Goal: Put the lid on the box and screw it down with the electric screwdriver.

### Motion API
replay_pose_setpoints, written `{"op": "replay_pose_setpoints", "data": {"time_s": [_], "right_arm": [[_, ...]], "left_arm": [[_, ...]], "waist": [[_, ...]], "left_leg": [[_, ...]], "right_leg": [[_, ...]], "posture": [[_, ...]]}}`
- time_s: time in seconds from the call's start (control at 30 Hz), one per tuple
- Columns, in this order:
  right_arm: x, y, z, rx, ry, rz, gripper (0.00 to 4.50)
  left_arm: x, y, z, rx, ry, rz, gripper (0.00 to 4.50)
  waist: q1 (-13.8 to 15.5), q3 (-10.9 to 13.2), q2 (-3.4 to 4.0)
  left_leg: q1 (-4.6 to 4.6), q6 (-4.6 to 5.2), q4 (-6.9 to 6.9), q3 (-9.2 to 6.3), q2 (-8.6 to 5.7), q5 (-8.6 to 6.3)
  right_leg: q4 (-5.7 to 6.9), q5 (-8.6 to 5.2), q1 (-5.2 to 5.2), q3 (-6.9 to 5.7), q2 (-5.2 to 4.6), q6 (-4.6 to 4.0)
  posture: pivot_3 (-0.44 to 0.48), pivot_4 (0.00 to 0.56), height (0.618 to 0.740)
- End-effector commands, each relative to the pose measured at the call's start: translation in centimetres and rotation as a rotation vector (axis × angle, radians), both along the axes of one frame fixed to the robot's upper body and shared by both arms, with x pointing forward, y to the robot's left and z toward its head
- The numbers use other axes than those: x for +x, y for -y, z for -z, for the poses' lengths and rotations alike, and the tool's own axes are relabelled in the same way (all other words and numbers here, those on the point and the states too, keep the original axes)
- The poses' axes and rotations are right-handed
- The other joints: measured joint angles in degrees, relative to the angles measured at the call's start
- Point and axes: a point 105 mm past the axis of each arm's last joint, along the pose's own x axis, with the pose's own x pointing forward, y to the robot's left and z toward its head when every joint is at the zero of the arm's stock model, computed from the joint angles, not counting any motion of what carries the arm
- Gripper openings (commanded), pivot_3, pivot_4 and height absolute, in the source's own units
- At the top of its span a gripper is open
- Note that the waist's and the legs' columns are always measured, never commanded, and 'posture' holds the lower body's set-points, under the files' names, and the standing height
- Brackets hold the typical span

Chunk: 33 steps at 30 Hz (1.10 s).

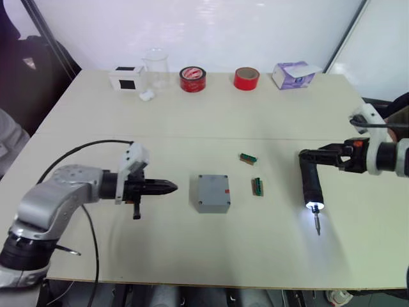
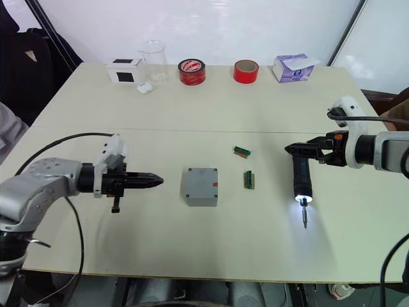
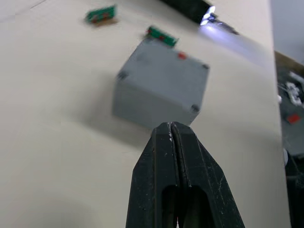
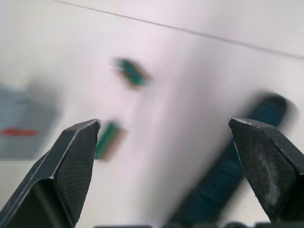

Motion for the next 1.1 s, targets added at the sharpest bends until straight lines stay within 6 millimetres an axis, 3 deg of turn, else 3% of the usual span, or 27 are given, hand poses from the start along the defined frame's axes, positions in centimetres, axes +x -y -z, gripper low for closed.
{"op": "replay_pose_setpoints", "data": {"time_s": [0.03, 0.17, 0.33, 0.63, 1.1], "right_arm": [[-4.9, -4.4, 0.8, 0.095, 0.064, -0.278, 4.47], [-9.2, -6.2, 5.4, 0.073, -0.094, -0.414, 4.47], [-12.3, -7.5, 7.4, 0.094, -0.197, -0.528, 4.47], [-13.1, -7.7, 8.2, 0.086, -0.202, -0.572, 4.47], [-13.0, -8.5, 8.8, 0.098, -0.201, -0.597, 4.47]], "left_arm": [[-2.0, -0.9, 0.4, -0.010, -0.061, -0.050, 0.00], [-4.5, -0.9, 1.8, -0.021, -0.164, -0.076, 0.00], [-6.8, -1.1, 3.2, -0.010, -0.253, -0.095, 0.00], [-8.9, -0.6, 4.1, -0.017, -0.314, -0.084, 0.00], [-8.7, -0.4, 4.1, -0.049, -0.305, -0.096, 0.00]], "waist": [[0.10, 0.01, -0.03], [0.15, 0.02, -0.03], [-0.06, -0.01, -0.17], [0.09, -0.02, -0.22], [0.12, -0.03, -0.28]], "left_leg": [[-0.01, 0.00, 0.00, -0.01, 0.02, 0.00], [0.08, -0.01, 0.04, 0.01, 0.01, 0.00], [0.41, -0.14, 0.15, 0.06, 0.00, 0.06], [0.51, -0.16, 0.13, 0.07, 0.02, 0.07], [0.51, -0.16, 0.13, 0.07, 0.02, 0.06]], "right_leg": [[0.00, 0.00, 0.00, 0.00, -0.03, 0.01], [0.00, -0.01, 0.14, 0.01, -0.23, 0.00], [-0.07, -0.07, 0.45, 0.04, -0.28, -0.26], [-0.03, -0.08, 0.45, 0.05, -0.21, -0.30], [-0.03, -0.08, 0.44, 0.05, -0.22, -0.31]], "posture": [[0.000, 0.150, 0.740], [0.000, 0.150, 0.740], [0.000, 0.150, 0.740], [0.000, 0.150, 0.740], [0.000, 0.150, 0.740]]}}
